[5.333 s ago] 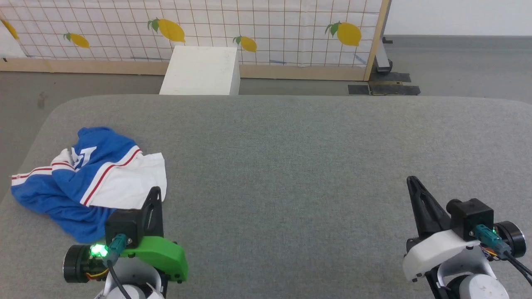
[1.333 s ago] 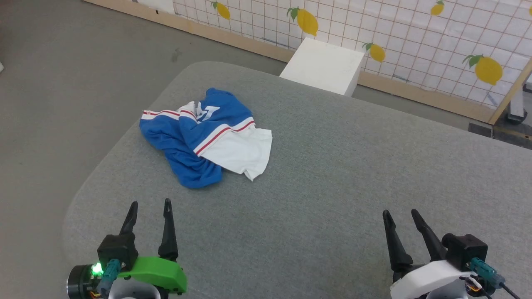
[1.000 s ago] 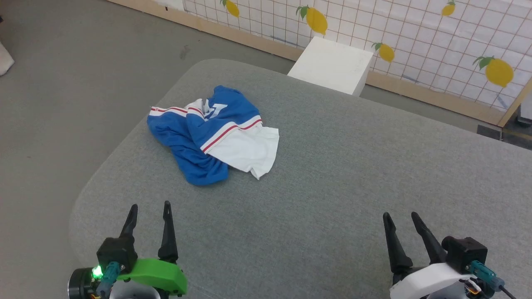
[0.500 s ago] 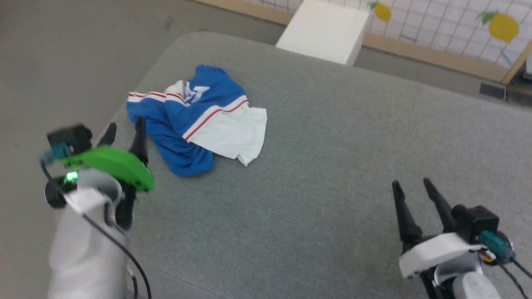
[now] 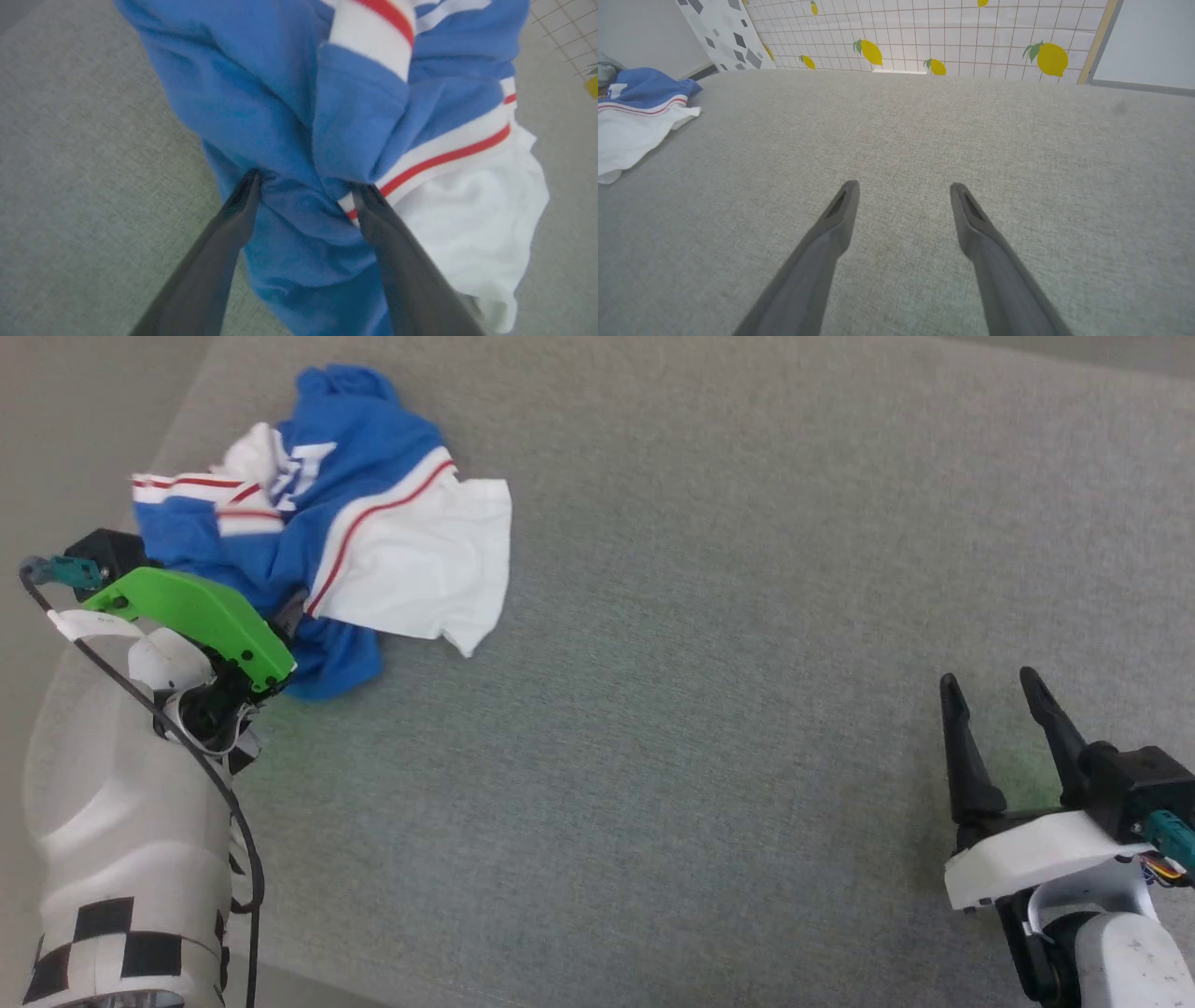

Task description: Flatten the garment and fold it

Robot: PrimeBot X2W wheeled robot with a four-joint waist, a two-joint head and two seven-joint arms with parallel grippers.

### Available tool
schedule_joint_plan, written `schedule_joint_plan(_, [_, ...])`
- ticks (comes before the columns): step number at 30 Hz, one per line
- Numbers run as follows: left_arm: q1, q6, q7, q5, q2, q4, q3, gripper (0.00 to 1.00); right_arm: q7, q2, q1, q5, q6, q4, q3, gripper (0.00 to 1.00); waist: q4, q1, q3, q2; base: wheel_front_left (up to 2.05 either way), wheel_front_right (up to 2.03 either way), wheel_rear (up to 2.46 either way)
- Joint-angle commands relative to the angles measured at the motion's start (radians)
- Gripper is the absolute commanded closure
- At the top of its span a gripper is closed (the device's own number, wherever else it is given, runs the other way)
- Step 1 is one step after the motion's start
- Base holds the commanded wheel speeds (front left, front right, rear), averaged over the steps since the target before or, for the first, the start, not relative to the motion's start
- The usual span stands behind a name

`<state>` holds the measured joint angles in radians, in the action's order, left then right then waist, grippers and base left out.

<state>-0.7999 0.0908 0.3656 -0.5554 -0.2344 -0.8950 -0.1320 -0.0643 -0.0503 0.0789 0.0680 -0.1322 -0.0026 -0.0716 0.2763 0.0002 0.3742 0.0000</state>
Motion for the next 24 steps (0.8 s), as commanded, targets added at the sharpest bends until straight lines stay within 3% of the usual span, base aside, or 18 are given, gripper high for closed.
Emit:
schedule_joint_plan(1, [-0.017,-0.011,0.016,-0.009,-0.005,-0.019,0.003,0.0,0.005,0.0,-0.006,-0.007,0.002,-0.016,-0.005,0.0,-0.044,-0.0002,0.088,0.0,0.0,0.0,0.0])
schedule_joint_plan(5, [-0.022,-0.017,0.086,-0.017,0.011,-0.075,0.017,0.0,0.013,0.0,-0.009,-0.013,0.002,-0.035,-0.016,0.0,-0.033,-0.0002,0.101,0.0,0.0,0.0,0.0])
schedule_joint_plan(6, [-0.022,-0.013,0.09,-0.022,0.013,-0.08,0.017,0.44,0.015,0.0,-0.009,-0.013,0.002,-0.037,-0.017,0.0,-0.03,-0.0002,0.101,0.0,0.0,0.0,0.0])
schedule_joint_plan(7, [-0.022,-0.01,0.088,-0.023,0.012,-0.083,0.018,1.0,0.017,0.0,-0.007,-0.013,0.002,-0.037,-0.016,0.0,-0.028,-0.0002,0.101,0.0,0.0,0.0,0.0])
schedule_joint_plan(16, [-0.081,0.032,-0.142,-0.062,-0.011,0.029,0.001,1.0,-0.007,0.0,-0.001,0.008,0.002,0.019,0.008,0.0,-0.015,-0.0002,-0.003,0.0,0.0,0.0,0.0])
schedule_joint_plan(20, [-0.142,0.039,-0.207,-0.067,-0.023,0.146,0.053,1.0,-0.04,0.0,-0.006,0.043,0.002,0.073,0.021,0.0,-0.034,-0.0002,-0.094,0.0,0.0,0.0,0.0])
schedule_joint_plan(24, [-0.191,0.039,-0.203,-0.094,-0.03,0.289,0.145,1.0,-0.078,0.0,-0.012,0.084,0.002,0.133,0.04,0.0,-0.079,-0.0002,-0.186,0.0,0.0,0.0,0.0])
